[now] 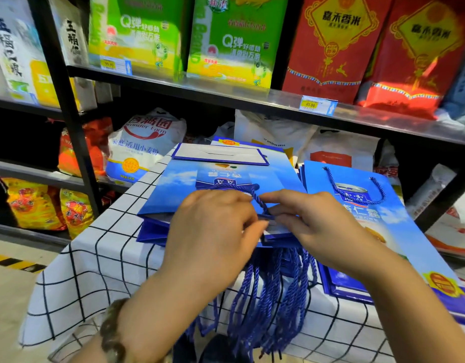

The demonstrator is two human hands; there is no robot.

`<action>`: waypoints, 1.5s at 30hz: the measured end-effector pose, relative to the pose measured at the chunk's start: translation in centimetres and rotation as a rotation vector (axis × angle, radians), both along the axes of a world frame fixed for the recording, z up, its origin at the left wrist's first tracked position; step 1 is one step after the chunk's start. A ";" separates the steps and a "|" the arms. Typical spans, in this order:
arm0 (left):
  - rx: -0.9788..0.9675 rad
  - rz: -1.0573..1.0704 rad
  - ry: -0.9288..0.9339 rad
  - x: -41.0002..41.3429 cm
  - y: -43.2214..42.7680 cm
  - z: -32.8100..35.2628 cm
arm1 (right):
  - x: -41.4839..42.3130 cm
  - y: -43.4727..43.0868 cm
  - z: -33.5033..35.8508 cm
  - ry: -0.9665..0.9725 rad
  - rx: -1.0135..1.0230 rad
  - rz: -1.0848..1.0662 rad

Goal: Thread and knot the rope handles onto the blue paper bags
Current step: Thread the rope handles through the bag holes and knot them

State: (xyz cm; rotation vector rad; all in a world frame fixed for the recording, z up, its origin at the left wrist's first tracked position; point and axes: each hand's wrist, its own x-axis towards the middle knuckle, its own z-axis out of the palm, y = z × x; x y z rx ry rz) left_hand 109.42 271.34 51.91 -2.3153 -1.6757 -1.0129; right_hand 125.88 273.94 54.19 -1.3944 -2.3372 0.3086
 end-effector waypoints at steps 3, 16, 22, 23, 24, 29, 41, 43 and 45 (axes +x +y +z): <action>-0.019 0.039 0.087 0.4 -0.1 -1.4 | -0.2 0.0 0.0 0.031 0.025 -0.016; -0.020 0.002 0.106 0.8 0.8 -1.9 | -0.2 -0.7 -2.3 0.180 0.172 -0.040; -0.269 -0.111 0.032 -0.2 -0.2 -0.2 | 0.2 -0.9 -3.3 0.264 0.255 -0.050; -0.292 -0.124 -0.017 -0.4 -0.2 0.1 | 0.1 -1.0 -3.5 0.293 0.253 -0.045; -0.319 -0.134 -0.055 -0.5 0.0 0.6 | 0.1 -1.0 -3.7 0.321 0.254 -0.043; -0.366 -0.128 -0.152 0.7 2.1 1.7 | 0.0 -1.0 -4.3 0.410 0.307 -0.080; -0.267 -0.040 -0.340 2.3 5.9 1.5 | 0.5 -0.7 -5.3 0.467 0.348 -0.040; -0.204 -0.009 -0.333 2.2 6.1 1.4 | 0.5 -0.8 -5.4 0.466 0.357 -0.036; -0.187 -0.012 -0.274 2.4 6.1 0.9 | 0.6 -1.0 -5.1 0.387 0.360 -0.005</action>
